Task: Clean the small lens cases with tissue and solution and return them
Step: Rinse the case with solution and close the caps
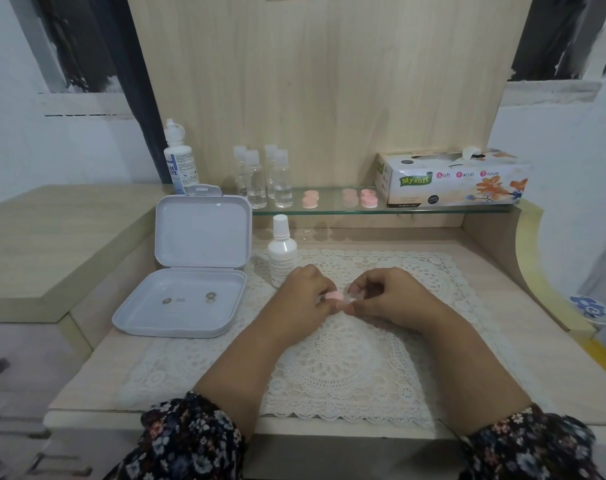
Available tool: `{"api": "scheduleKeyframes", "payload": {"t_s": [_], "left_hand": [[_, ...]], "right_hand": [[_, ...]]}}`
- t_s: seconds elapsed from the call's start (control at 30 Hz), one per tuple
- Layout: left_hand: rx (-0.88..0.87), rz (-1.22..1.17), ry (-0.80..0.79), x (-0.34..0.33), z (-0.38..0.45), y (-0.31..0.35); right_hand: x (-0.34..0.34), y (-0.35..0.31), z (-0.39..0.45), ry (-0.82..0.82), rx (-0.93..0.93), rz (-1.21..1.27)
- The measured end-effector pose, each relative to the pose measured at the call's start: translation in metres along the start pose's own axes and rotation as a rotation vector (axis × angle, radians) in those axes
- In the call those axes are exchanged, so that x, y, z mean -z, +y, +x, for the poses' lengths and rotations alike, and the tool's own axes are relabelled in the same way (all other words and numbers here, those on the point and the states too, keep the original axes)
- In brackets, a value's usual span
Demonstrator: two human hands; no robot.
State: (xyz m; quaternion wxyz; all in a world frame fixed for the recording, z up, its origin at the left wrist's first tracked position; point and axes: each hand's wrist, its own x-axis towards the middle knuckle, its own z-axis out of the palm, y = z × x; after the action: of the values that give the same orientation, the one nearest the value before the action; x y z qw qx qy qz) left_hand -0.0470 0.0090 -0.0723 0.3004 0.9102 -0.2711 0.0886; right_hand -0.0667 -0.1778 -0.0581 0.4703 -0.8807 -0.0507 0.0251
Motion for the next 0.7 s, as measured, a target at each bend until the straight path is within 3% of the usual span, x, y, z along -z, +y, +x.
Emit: {"api": "scheduleKeyframes", "payload": {"t_s": [0.4,0.53,0.7], "left_hand": [[-0.035,0.038,-0.019,0.0,0.0,0.0],[-0.031,0.04,-0.018,0.0,0.0,0.001],[-0.027,0.035,-0.014,0.0,0.0,0.0]], "right_hand": [[-0.001,-0.001,-0.005,0.017,0.025,0.004],[0.0,0.002,-0.01,0.161,0.003,0.306],[0.004,0.011,0.005,0.158,0.103,-0.252]]}}
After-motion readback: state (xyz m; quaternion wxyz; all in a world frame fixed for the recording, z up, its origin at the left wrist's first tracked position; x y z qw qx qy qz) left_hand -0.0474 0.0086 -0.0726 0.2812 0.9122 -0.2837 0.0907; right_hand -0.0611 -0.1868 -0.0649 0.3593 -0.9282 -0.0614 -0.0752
